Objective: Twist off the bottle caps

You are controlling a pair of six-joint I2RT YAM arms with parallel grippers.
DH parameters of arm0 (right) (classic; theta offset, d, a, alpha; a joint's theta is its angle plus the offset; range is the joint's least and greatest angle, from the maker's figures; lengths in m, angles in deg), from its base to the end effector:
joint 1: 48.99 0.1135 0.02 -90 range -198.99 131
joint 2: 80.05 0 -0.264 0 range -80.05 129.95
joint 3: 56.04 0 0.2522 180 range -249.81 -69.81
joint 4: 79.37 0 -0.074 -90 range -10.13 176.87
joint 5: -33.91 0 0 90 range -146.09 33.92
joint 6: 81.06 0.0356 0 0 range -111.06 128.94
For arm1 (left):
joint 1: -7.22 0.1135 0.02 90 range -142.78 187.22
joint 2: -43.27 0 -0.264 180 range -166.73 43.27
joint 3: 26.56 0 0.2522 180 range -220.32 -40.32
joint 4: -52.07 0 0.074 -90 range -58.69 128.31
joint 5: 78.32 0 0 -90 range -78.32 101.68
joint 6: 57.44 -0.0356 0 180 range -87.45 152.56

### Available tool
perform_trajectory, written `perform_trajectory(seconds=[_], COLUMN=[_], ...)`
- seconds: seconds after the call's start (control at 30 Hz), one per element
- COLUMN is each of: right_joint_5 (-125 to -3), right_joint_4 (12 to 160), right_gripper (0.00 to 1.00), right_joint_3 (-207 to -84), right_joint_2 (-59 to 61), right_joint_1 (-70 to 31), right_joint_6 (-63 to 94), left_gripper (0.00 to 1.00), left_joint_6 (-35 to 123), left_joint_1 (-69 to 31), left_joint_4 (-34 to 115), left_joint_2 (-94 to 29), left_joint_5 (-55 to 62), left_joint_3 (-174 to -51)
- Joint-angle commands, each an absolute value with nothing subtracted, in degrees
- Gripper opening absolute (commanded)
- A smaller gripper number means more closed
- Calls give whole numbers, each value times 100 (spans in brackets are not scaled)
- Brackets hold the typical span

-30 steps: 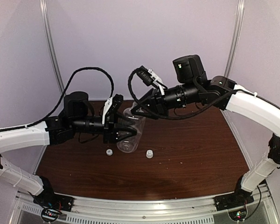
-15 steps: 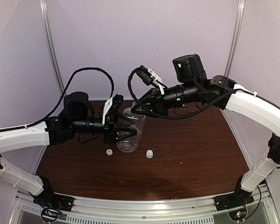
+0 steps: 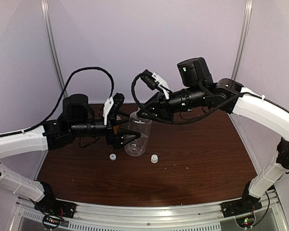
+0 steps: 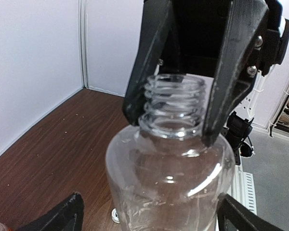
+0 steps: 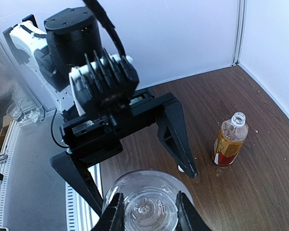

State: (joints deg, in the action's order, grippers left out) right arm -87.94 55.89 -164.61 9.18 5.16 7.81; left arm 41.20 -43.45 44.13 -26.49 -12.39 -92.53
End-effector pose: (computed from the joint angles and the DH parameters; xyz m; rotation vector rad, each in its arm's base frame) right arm 0.1889 0.2935 0.4163 -1.3092 1.6839 1.1283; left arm 0.1691 -0.2293 0.3229 0.9736 1.6296 -1.0995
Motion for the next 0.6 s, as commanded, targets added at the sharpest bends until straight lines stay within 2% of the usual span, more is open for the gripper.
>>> perform_trajectory(seconds=[0.0, 0.33, 0.57], right_joint_5=[-8127, -6461, -5731], right_joint_4=[5515, 5532, 5962], right_gripper=[0, 0, 0], right_joint_3=[-16369, -16302, -16205], right_joint_2=[721, 936, 1299], right_joint_1=[455, -70, -271], right_joint_6=[772, 1209, 1313], left_gripper=[98, 98, 98], left_joint_6=[4020, 4028, 4114], left_joint_1=[-4331, -4331, -4331], left_joint_4=[4224, 3866, 3692], left_joint_2=[-2310, -1535, -1004], left_joint_5=[-660, 839, 1950], left_joint_3=[-9429, -9150, -8905])
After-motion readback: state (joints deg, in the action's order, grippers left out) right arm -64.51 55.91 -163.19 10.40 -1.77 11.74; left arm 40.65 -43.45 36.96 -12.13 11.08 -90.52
